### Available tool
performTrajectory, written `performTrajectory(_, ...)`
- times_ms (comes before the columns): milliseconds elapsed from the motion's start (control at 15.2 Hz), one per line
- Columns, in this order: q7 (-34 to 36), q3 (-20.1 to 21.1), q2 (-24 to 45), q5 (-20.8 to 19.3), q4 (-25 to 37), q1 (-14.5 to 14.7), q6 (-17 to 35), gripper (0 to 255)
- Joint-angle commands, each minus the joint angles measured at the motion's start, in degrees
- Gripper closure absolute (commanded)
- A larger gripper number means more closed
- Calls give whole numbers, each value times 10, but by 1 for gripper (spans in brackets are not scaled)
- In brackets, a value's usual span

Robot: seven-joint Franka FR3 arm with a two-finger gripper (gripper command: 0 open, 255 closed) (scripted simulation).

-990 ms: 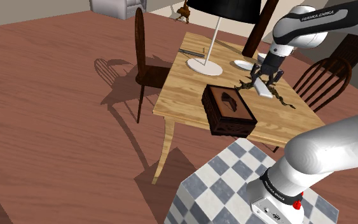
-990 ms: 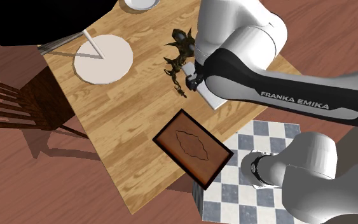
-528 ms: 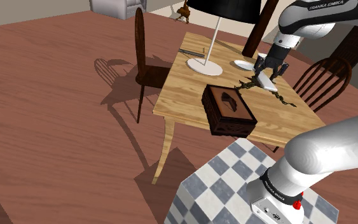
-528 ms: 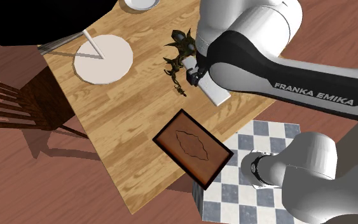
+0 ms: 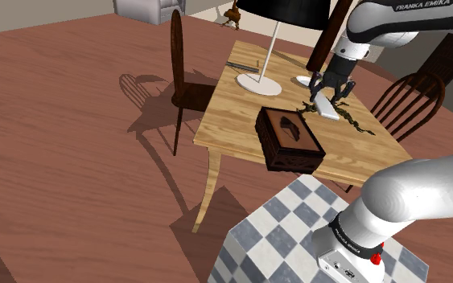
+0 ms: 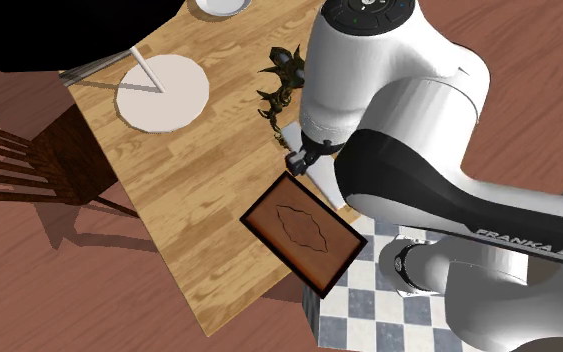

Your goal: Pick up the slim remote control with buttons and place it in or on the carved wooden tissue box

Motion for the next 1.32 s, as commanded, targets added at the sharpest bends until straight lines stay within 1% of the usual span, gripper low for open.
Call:
performTrajectory(0,28,23,-17,11,-12,10,-6,255)
performTrajectory(462,126,106,-57,59,-44,52,-19,255)
performTrajectory(528,146,123,-61,70,-46,62,-20,255)
performTrajectory(1254,146,123,-44,70,-121,62,71,255)
